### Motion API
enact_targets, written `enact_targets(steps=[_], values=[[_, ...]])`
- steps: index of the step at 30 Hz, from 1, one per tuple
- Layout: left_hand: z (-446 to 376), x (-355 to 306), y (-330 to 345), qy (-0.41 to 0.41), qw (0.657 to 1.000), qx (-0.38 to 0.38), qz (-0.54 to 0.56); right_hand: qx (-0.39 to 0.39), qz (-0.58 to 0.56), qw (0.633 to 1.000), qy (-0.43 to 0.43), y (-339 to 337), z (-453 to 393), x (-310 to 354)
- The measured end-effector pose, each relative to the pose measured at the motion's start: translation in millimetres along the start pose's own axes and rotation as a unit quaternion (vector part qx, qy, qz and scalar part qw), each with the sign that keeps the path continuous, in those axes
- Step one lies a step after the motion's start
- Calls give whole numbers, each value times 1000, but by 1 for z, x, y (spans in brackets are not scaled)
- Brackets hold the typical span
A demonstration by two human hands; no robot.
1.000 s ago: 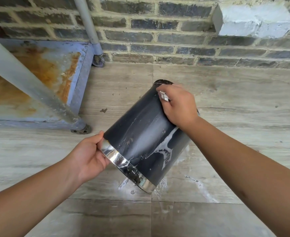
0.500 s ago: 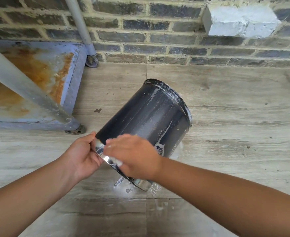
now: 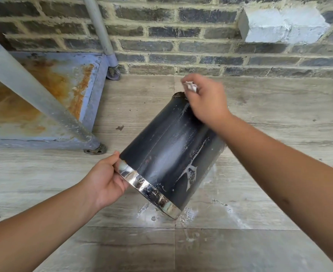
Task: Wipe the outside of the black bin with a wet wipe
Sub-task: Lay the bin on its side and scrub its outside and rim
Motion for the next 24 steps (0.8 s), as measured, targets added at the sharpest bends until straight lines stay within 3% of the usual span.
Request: enact_targets(steps=[5,10,17,19,22,24], values=[[-2,1,-3,-8,1000,19,7,73,147,981,-101,25,17,-27],[-6,0,-4,-9,999,33,7,2,107,984,-143,25,50,-13],[-8,-5,-3,-4,999,47,-9,111,54,936,-329,43,114,56],[-8,-6,-4,-8,999,49,-14,112,23,920,-375,52,134,71],[-6,-9,-5,-20,998,54,-11,98,-27,907,-408,61,156,83],[-4,-8,-7,-40,996,74,-20,131,-52,900,-414,64,164,89]])
Point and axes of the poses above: each hand's wrist, its own z-axis away from the middle knuckle, its own y-axis out of the palm, x = y × z, the point moved 2 cm from there along -z, towards the middle knuckle, and after that the axes turned 13 degrees about z, right-handed, at the moved point
